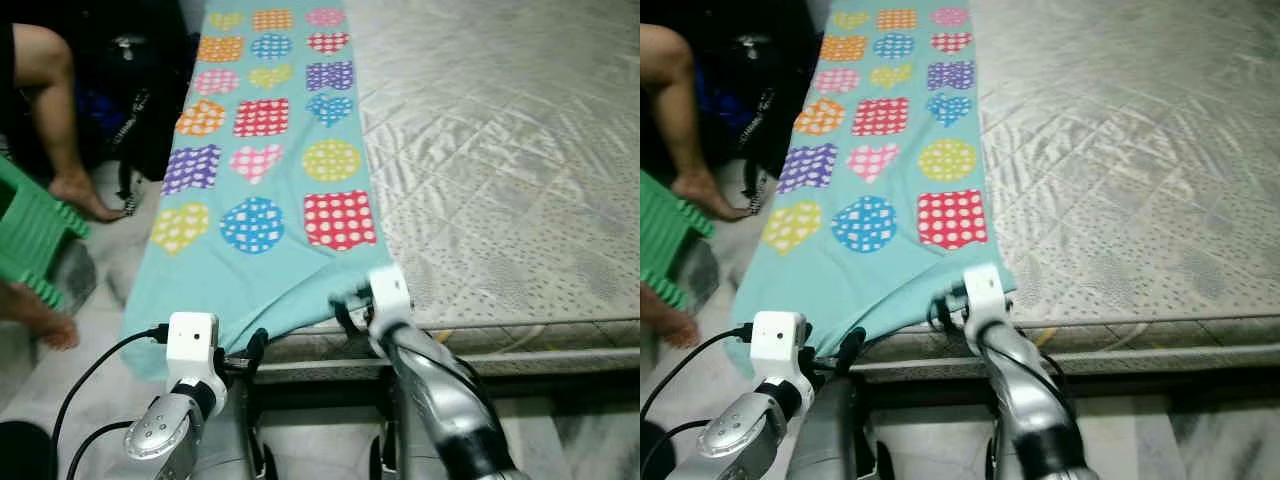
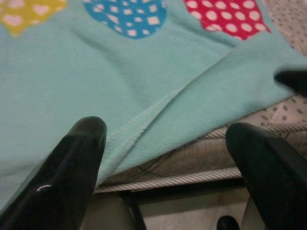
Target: Clean up the room
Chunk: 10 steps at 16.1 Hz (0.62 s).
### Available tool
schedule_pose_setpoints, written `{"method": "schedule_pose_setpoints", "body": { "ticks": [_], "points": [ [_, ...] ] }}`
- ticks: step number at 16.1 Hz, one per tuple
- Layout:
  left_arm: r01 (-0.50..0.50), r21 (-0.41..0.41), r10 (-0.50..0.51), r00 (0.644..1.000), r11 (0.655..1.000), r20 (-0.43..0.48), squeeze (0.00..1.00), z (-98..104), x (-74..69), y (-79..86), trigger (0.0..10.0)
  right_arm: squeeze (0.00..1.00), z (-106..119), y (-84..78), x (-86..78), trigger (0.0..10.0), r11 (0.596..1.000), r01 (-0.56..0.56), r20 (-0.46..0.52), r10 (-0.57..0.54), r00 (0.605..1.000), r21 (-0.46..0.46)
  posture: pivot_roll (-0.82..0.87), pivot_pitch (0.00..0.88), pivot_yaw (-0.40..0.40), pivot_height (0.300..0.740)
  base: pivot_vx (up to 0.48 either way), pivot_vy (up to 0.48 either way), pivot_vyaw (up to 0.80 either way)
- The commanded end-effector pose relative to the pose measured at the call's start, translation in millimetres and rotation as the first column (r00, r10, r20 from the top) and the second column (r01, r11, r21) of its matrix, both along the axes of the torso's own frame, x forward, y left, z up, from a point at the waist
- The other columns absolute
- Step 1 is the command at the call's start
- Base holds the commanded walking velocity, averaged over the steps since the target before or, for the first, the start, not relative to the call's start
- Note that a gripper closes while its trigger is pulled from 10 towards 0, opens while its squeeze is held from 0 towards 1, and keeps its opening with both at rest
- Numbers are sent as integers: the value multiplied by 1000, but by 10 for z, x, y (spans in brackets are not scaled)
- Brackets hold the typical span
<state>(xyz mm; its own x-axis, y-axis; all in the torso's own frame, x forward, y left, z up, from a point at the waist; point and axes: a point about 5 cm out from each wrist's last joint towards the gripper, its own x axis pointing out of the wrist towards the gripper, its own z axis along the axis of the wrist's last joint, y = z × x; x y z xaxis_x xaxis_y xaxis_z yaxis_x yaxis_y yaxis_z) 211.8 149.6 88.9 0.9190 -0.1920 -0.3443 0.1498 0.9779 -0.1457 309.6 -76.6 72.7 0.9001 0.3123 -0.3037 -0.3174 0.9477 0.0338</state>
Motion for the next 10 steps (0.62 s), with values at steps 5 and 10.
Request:
{"method": "schedule_pose_setpoints", "body": {
  "ticks": [5, 10],
  "points": [
    [25, 23, -24, 1000, 999, -19, 0, 65, -118, 23, 10000, 0, 227, 322, 74, 10000, 980, 165, 186, -184, 965, 112, 90, 165, 84, 570, 0, 0, 0],
    [35, 23, -34, 999, 999, -35, 0, 73, -177, 2, 10000, 0, 20, 562, 2, 10000, 990, 86, 257, -55, 965, -110, 111, 168, 82, 570, 0, 0, 0]
  ]
}}
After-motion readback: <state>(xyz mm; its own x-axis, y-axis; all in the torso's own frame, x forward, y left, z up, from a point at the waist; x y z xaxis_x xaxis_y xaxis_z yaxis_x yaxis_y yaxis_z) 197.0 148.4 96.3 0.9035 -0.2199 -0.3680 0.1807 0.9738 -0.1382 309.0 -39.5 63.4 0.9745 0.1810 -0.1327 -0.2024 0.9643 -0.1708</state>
